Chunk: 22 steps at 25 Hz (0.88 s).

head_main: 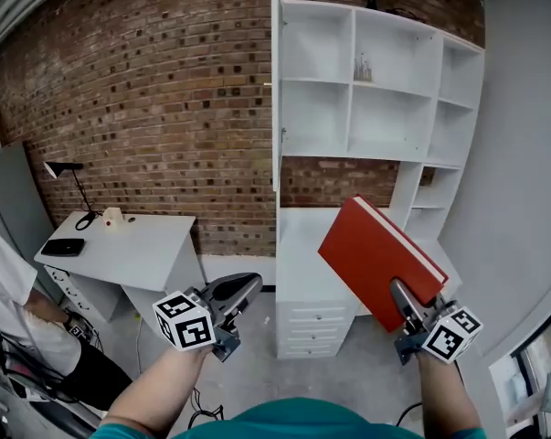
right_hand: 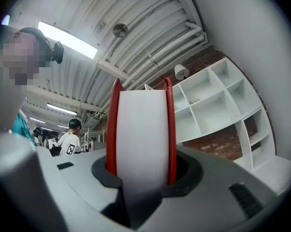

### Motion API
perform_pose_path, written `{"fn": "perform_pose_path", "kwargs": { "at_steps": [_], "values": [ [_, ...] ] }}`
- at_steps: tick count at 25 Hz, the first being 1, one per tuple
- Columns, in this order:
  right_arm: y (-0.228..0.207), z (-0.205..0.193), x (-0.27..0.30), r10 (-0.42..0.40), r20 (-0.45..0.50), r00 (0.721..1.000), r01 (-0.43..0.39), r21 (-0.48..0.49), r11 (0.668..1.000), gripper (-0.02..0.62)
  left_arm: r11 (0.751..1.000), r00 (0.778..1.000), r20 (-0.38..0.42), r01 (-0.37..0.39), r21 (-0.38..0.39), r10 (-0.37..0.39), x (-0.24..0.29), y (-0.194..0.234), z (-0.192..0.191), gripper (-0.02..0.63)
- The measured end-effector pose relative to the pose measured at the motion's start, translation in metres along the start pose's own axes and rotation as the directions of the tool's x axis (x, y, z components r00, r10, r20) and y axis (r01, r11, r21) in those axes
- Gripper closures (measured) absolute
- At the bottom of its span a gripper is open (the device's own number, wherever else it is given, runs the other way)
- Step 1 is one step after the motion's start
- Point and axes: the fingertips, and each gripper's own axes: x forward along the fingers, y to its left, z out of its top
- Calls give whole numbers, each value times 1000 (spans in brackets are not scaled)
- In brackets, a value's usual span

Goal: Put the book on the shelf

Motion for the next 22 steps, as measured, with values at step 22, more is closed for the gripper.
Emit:
{"fn": "perform_pose_path", "kwargs": {
  "at_steps": [22],
  "values": [
    [-97, -13, 114, 20, 0, 1000, -20, 12, 1000, 425, 1000, 1000, -8, -27, -2, 27, 65, 112, 0, 589]
  ]
}}
